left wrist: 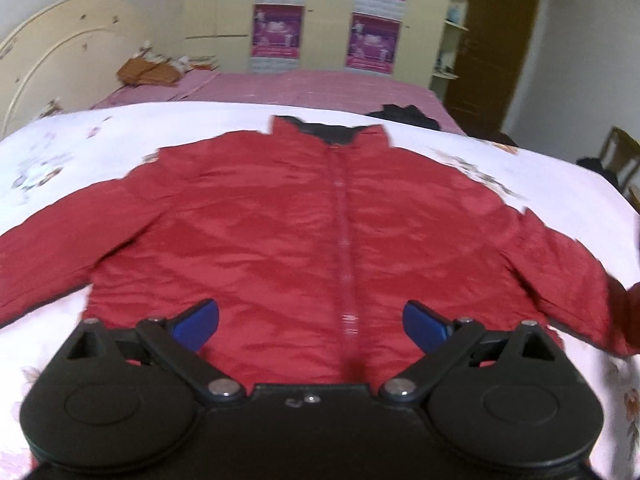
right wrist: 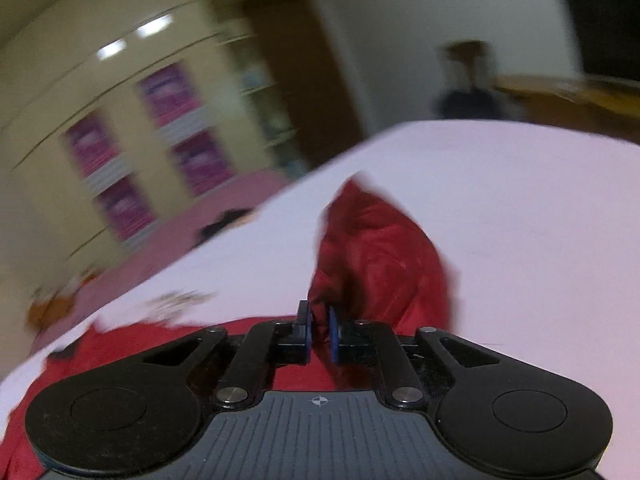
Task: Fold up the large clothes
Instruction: 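Carry the sleeve across the jacket body with the right gripper and release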
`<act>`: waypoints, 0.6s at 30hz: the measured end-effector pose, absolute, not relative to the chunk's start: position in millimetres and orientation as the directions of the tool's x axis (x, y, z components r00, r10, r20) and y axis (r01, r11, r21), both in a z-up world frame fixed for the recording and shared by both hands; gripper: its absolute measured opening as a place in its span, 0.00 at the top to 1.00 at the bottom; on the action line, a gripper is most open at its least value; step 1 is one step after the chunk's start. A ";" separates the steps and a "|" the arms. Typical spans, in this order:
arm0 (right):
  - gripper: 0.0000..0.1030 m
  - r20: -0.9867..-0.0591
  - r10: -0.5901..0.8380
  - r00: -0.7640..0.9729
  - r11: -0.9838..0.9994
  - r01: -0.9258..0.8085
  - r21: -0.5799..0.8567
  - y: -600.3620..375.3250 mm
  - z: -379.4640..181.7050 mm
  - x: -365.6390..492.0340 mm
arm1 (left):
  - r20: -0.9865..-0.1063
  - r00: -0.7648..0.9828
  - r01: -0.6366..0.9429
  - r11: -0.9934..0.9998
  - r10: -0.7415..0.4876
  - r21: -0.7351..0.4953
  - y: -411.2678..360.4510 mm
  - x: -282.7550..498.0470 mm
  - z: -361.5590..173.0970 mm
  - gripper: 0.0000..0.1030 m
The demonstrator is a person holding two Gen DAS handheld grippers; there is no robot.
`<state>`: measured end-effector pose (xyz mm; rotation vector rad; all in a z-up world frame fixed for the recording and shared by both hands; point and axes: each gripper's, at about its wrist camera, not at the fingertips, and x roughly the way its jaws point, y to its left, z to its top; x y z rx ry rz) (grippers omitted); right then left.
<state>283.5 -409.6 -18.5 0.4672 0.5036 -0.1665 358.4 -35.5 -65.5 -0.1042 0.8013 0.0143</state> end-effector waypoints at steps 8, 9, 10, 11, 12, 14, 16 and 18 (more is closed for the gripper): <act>0.98 -0.546 0.234 0.805 0.949 -0.066 0.310 -241.4 -16.9 324.0 | -0.720 0.690 -0.089 0.979 -0.070 -0.181 35.9 365.6 -76.3 0.07; 0.99 -0.556 0.256 0.790 0.950 -0.101 0.295 -219.2 -19.0 325.6 | -0.717 0.693 -0.094 0.977 -0.075 -0.194 46.5 365.7 -77.3 0.07; 0.99 -0.563 0.284 0.776 0.947 -0.134 0.292 -198.1 -21.1 326.6 | -0.713 0.696 -0.101 0.973 -0.079 -0.206 56.2 365.5 -77.7 0.07; 0.99 -0.567 0.305 0.765 0.943 -0.160 0.291 -183.5 -23.4 327.7 | -0.711 0.699 -0.106 0.971 -0.081 -0.216 64.5 365.3 -78.3 0.07; 0.99 -0.573 0.329 0.750 0.939 -0.192 0.286 -163.9 -26.6 328.2 | -0.708 0.701 -0.112 0.967 -0.085 -0.227 74.5 364.7 -79.0 0.07; 0.99 -0.594 0.347 0.726 0.937 -0.245 0.248 -134.1 -36.9 332.5 | -0.711 0.697 -0.124 0.960 -0.096 -0.252 94.0 364.4 -81.6 0.07; 0.99 -0.599 0.257 0.759 0.966 -0.214 0.143 -109.9 -38.1 328.6 | -0.713 0.694 -0.132 0.955 -0.102 -0.266 107.4 362.2 -83.7 0.07; 0.81 -0.603 0.183 0.777 0.983 -0.160 0.091 -109.0 -41.3 328.5 | -0.712 0.693 -0.136 0.949 -0.113 -0.283 117.3 361.8 -87.5 0.06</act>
